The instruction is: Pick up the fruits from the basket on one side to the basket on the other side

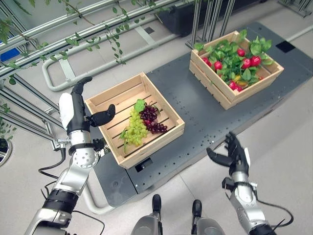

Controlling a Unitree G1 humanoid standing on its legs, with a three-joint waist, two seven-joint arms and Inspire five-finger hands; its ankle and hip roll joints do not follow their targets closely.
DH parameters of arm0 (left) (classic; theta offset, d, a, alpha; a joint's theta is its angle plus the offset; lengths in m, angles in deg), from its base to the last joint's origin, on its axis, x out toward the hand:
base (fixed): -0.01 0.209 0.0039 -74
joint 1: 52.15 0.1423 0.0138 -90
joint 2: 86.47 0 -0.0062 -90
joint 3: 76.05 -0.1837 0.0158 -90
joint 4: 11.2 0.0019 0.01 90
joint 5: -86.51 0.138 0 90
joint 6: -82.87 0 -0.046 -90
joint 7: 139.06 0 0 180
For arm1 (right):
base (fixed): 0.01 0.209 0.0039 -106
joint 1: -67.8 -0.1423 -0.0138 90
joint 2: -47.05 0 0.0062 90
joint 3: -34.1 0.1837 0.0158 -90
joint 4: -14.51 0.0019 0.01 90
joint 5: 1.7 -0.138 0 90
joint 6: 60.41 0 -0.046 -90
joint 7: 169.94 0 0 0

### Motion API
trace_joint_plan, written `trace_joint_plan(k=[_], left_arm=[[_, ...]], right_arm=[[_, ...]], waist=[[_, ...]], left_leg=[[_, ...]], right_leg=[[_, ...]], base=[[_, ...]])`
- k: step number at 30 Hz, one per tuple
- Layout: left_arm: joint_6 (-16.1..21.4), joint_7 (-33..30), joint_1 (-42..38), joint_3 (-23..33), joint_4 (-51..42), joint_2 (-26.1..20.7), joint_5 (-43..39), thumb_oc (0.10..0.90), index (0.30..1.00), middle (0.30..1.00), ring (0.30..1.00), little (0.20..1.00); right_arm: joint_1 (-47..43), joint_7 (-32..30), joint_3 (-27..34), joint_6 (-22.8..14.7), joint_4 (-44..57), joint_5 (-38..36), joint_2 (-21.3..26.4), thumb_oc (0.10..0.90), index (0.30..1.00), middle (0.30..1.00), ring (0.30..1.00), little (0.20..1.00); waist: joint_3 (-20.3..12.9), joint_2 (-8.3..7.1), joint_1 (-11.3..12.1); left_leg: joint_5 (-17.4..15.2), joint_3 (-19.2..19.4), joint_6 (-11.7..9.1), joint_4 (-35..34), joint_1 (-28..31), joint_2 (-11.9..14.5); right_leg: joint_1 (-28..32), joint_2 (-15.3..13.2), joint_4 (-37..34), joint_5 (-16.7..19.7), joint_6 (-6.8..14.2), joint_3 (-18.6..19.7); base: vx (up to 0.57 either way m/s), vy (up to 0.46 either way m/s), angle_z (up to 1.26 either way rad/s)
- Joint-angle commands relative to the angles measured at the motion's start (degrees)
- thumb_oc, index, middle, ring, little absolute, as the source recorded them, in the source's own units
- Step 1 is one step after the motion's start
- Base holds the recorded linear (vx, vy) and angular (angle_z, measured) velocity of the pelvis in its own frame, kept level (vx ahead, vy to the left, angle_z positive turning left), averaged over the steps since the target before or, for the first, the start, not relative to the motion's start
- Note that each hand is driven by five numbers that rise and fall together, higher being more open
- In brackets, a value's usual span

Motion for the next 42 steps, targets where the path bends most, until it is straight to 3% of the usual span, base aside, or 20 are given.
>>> trace_joint_plan(k=[1,6,14,20,25,33,35,39,42], left_arm=[[0.8,-4.9,-13.6,-1.2,6.5,-3.6,-0.2,0.800,0.900,0.900,0.900,0.900],[-2.7,-3.8,-21.9,-5.2,10.6,-2.9,-0.6,0.800,0.900,0.900,0.900,0.900],[-5.9,-2.2,-30.3,-9.4,11.8,-3.5,2.0,0.800,0.900,0.900,0.900,0.900],[-8.0,-0.5,-32.7,-11.2,14.8,-2.8,-0.1,0.800,0.900,0.900,0.900,0.900],[-11.1,-1.6,-32.3,-10.6,18.0,-0.9,1.2,0.800,0.900,0.900,0.900,0.900],[-15.2,0.4,-33.0,-10.7,23.0,0.3,-4.8,0.800,0.900,0.900,0.900,0.900],[-17.2,1.4,-33.5,-10.9,23.9,0.5,-5.3,0.800,0.900,0.900,0.900,0.900],[-26.2,5.8,-35.0,-12.6,27.1,0.5,-6.6,0.800,0.900,0.900,0.900,0.900],[-29.0,6.6,-35.5,-12.7,28.2,0.8,-7.9,0.800,0.900,0.900,0.900,0.900]], right_arm=[[-7.7,-2.3,2.8,-9.9,8.4,1.8,6.2,0.800,0.900,0.900,0.900,0.900],[-16.4,-1.1,1.6,-7.7,11.4,1.5,8.1,0.800,0.900,0.900,0.900,0.900],[-22.6,-1.8,-0.1,-5.8,12.4,2.1,8.0,0.800,0.900,0.900,0.900,0.900],[-25.3,-3.2,-1.1,-3.6,14.6,4.5,7.7,0.800,0.900,0.900,0.900,0.900],[-26.5,-3.3,-1.8,-3.2,15.1,5.8,7.0,0.800,0.900,0.900,0.900,0.900],[-28.2,-4.9,-3.2,-1.8,14.8,5.3,6.5,0.800,0.900,0.900,0.900,0.900],[-28.4,-5.1,-3.4,-1.6,14.6,5.0,6.4,0.800,0.900,0.900,0.900,0.900],[-29.0,-5.6,-3.7,-1.1,14.6,4.8,6.1,0.800,0.900,0.900,0.900,0.900],[-29.6,-5.8,-3.8,-0.6,14.7,4.8,6.2,0.800,0.900,0.900,0.900,0.900]], waist=[[2.5,-1.28,-2.3],[7.1,-2.31,-3.1],[11.5,-3.03,-3.5],[11.5,-3.20,-3.6],[11.5,-3.56,-3.5],[11.5,-4.42,-3.1],[11.5,-4.65,-3.1],[11.5,-5.05,-3.3],[11.5,-5.15,-3.4]], left_leg=[[-5.4,-0.8,-2.2,10.9,-6.8,1.2],[-6.0,-0.6,-2.0,15.8,-12.4,0.8],[-6.1,0.5,-1.1,17.2,-16.1,0.2],[-5.8,1.1,-0.9,16.9,-18.9,0.0],[-5.3,1.2,-0.7,15.5,-18.9,-0.2],[-4.5,1.3,-0.7,13.3,-18.3,-0.3],[-4.4,1.2,-0.7,13.1,-18.1,-0.3],[-4.3,1.2,-0.6,12.5,-17.8,-0.4],[-4.2,1.3,-0.6,12.2,-17.7,-0.4]], right_leg=[[-4.5,-2.7,12.1,-6.9,-4.2,0.1],[-11.1,-2.7,17.8,-7.8,-4.5,1.1],[-16.7,-2.4,21.0,-7.6,-4.3,1.1],[-20.6,-2.2,21.9,-7.1,-3.8,1.4],[-21.1,-1.9,20.9,-6.7,-3.4,1.4],[-20.7,-1.7,19.1,-5.9,-3.1,0.6],[-20.6,-1.6,18.9,-5.9,-3.1,0.4],[-20.6,-1.5,18.7,-5.7,-3.0,0.3],[-20.7,-1.4,18.4,-5.5,-2.9,0.3]], base=[[-0.10,0.080,-0.14],[-0.11,0.058,-0.11],[-0.06,0.029,-0.05],[-0.02,0.021,0.00],[0.00,0.007,0.00],[0.00,0.000,0.00],[0.00,0.000,0.00],[0.00,-0.005,0.02],[0.00,0.000,0.00]])
